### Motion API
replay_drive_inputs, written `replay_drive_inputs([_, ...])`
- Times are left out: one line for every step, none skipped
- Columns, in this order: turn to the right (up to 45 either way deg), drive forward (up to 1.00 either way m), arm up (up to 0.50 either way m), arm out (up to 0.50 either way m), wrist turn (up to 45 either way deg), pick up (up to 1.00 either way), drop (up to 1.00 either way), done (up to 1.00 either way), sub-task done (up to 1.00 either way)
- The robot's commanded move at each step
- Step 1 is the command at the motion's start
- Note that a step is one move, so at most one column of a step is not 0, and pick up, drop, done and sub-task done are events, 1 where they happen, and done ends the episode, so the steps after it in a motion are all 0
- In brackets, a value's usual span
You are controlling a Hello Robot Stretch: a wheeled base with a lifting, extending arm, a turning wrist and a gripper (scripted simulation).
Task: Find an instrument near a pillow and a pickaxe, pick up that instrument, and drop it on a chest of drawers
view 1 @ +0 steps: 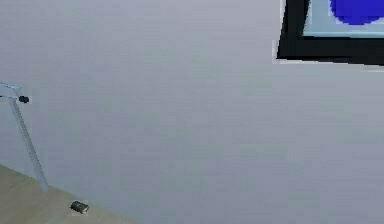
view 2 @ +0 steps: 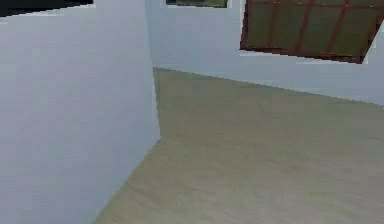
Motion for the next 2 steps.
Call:
replay_drive_inputs([21.0, 0.00, 0.00, 0.00, 0.0, 0.00, 0.00, 0.00, 0.00])
replay_drive_inputs([0.0, 0.10, 0.00, 0.00, 0.0, 0.00, 0.00, 0.00, 0.00])
